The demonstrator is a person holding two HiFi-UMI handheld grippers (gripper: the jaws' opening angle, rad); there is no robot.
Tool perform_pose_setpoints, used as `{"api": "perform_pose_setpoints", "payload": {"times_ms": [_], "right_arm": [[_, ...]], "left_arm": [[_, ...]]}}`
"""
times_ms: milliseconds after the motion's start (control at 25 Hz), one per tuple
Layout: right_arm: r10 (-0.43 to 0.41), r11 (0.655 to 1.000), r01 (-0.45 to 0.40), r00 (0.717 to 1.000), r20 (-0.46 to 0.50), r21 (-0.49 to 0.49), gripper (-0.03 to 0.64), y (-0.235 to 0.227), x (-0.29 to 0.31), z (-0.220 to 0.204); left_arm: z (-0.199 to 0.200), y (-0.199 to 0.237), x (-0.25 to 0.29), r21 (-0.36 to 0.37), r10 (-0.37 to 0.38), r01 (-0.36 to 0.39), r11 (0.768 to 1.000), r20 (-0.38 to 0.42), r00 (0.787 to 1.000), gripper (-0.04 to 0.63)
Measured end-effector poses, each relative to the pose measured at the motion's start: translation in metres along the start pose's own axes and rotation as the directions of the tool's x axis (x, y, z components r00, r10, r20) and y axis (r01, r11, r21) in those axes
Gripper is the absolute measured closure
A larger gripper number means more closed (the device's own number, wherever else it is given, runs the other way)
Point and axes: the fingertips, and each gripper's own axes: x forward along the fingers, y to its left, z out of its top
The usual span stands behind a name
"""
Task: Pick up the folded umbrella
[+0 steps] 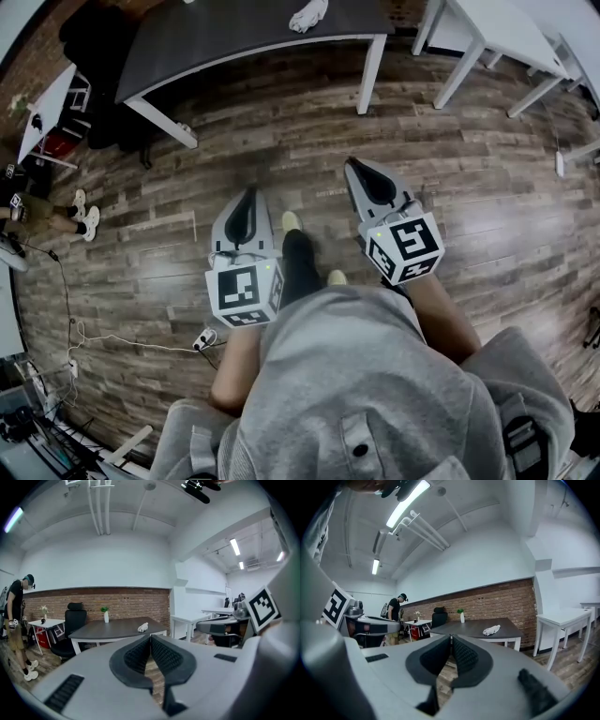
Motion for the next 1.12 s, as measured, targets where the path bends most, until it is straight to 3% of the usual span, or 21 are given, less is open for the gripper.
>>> {"api": "perform_pose_setpoints", "payload": {"times_ms": [560,1120], "right_arm": [[0.023,1.0,-0.023,1.0,-0.006,0.003,0.592,-0.03,0.113,0.018],[-0.015,0.999,0.013,0.999,-0.039,-0.043,0.592,-0.058,0.214,0.047]], "left_arm": [[0.017,0.073,0.099,-0.024,0.015,-0.016,1.0,-0.024,1.0,0.581],[0.042,0.143,0.182,-0.039,-0.031,0.03,0.999,-0.023,0.999,0.581]]}}
